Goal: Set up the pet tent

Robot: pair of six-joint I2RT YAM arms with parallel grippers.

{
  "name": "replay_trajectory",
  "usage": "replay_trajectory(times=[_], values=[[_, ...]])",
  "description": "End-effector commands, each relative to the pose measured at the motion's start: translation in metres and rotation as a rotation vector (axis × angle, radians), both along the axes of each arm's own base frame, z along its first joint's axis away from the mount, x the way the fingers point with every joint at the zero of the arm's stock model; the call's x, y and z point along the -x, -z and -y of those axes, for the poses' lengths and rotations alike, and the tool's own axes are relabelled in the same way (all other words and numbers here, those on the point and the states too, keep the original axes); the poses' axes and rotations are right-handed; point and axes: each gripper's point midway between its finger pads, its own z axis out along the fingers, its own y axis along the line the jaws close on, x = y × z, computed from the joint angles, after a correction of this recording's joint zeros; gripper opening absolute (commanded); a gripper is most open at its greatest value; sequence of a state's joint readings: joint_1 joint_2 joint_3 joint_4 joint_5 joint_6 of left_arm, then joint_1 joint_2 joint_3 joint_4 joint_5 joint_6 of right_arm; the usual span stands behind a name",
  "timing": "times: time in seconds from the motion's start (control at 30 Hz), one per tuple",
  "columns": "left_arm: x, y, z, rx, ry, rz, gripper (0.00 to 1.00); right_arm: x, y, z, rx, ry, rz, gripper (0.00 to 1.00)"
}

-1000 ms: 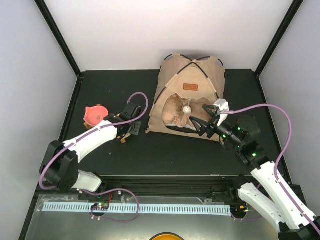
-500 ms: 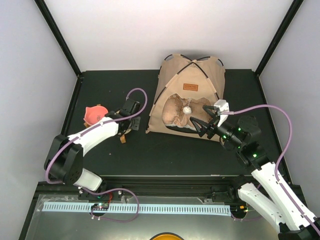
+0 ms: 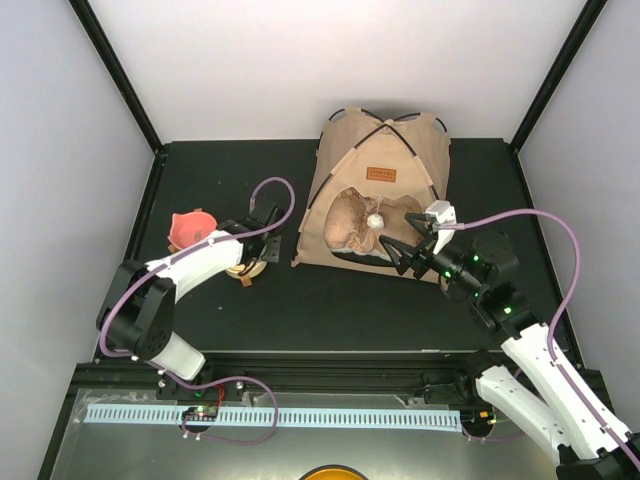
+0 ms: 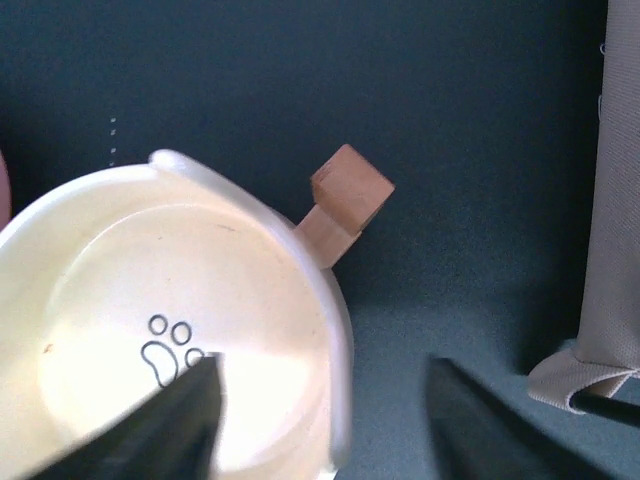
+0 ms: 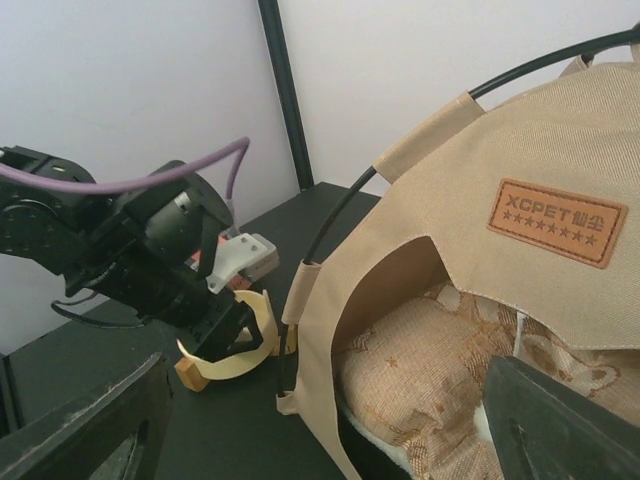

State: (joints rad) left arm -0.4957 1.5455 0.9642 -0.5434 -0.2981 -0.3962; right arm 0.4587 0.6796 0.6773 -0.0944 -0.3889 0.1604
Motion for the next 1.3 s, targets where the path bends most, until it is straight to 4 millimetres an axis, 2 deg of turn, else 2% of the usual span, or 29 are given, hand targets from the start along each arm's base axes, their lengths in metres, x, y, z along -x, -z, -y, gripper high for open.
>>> replay_trajectory(times=[0.0, 0.1, 0.2, 0.27, 0.33, 0.43, 0.7, 0.77, 0.87, 0.93, 1.0, 1.1, 1.17, 1.23, 1.27], values=[[-0.005, -0.042, -0.006, 0.025, -0.061, 0.077, 0.98, -0.004, 0.004, 0.002, 0.011, 0.029, 0.001, 0.88], [0.003, -0.085, 0.007, 0.093, 0.003, 0.136, 0.99, -0.010, 0.010, 0.008, 0.024, 0.078, -0.021, 0.88], [0.021, -0.120, 0.043, 0.273, 0.189, 0.189, 0.98, -0.017, 0.028, 0.016, 0.044, 0.138, -0.066, 0.90], [0.038, -0.132, 0.066, 0.409, 0.315, 0.212, 0.97, -0.020, 0.041, 0.022, 0.048, 0.182, -0.090, 0.90], [0.050, -0.138, 0.075, 0.495, 0.388, 0.267, 0.97, -0.019, 0.051, 0.028, 0.049, 0.209, -0.100, 0.91], [0.056, -0.141, 0.062, 0.524, 0.355, 0.392, 0.99, -0.019, 0.059, 0.042, 0.021, 0.286, -0.099, 0.92], [0.067, -0.152, -0.006, 0.430, 0.116, 0.650, 0.99, -0.018, 0.052, 0.092, -0.034, 0.546, -0.017, 0.93], [0.069, -0.154, -0.021, 0.400, 0.064, 0.700, 0.99, -0.021, 0.053, 0.111, -0.063, 0.660, -0.024, 0.99], [0.072, -0.157, -0.042, 0.365, -0.023, 0.768, 0.99, -0.029, 0.056, 0.152, -0.067, 0.917, -0.072, 1.00], [0.073, -0.160, -0.053, 0.353, -0.076, 0.793, 0.99, -0.035, 0.056, 0.170, -0.025, 1.044, -0.107, 1.00], [0.074, -0.160, -0.061, 0.338, -0.115, 0.798, 0.99, -0.044, 0.053, 0.184, -0.026, 1.115, -0.161, 1.00], [0.074, -0.158, -0.070, 0.330, -0.183, 0.788, 0.99, -0.054, 0.047, 0.209, -0.140, 1.221, -0.226, 1.00], [0.074, -0.155, -0.072, 0.338, -0.201, 0.778, 0.99, -0.063, 0.046, 0.214, -0.186, 1.249, -0.236, 1.00], [0.073, -0.151, -0.071, 0.352, -0.202, 0.766, 0.99, -0.081, 0.049, 0.202, -0.193, 1.198, -0.243, 1.00], [0.073, -0.149, -0.072, 0.356, -0.211, 0.762, 0.99, -0.094, 0.055, 0.190, -0.186, 1.142, -0.262, 1.00]])
